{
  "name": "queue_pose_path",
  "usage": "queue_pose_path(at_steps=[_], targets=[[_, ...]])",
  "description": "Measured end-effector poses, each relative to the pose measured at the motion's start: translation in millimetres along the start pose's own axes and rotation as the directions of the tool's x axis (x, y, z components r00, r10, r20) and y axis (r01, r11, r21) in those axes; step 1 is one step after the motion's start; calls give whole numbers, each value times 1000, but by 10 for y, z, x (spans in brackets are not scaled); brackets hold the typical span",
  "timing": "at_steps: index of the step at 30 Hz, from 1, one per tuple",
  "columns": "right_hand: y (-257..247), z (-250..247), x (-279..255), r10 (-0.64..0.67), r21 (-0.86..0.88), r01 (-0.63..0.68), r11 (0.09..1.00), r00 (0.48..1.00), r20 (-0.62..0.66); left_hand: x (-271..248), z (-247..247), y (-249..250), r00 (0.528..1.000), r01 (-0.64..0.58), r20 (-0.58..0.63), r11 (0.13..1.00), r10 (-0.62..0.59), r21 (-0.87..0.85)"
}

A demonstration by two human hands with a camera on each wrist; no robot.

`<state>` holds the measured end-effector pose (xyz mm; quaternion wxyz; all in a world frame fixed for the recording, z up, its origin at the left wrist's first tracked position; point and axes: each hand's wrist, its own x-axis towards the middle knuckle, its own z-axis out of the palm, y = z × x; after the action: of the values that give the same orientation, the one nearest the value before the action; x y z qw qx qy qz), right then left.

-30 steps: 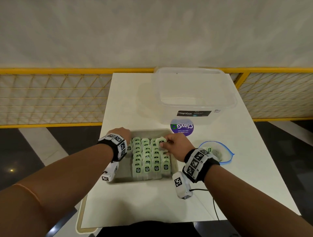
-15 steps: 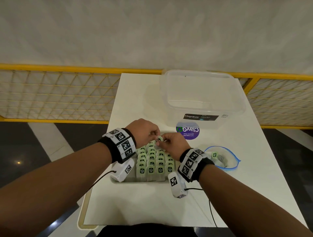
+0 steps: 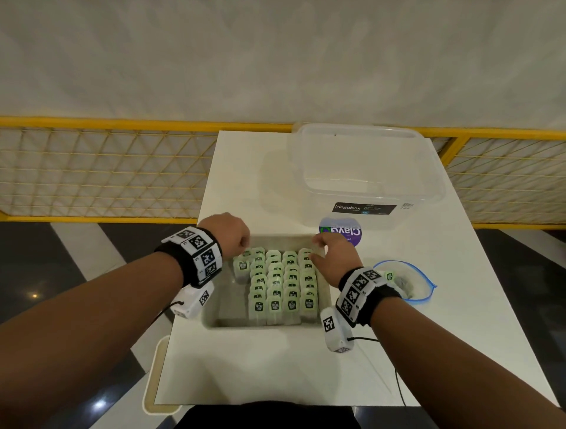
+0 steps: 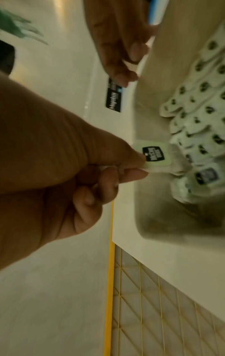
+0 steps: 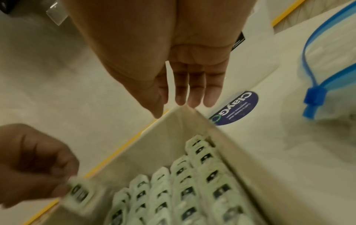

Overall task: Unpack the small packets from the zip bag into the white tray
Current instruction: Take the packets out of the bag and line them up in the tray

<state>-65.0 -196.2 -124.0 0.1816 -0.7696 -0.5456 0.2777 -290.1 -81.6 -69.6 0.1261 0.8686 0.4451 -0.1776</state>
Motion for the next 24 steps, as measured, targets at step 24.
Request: queue_pose_path(at_steps=[24], targets=[[284,0,4,124,140,-151,979,975,185,622,677,-17,954,91,258,969,-151,230]])
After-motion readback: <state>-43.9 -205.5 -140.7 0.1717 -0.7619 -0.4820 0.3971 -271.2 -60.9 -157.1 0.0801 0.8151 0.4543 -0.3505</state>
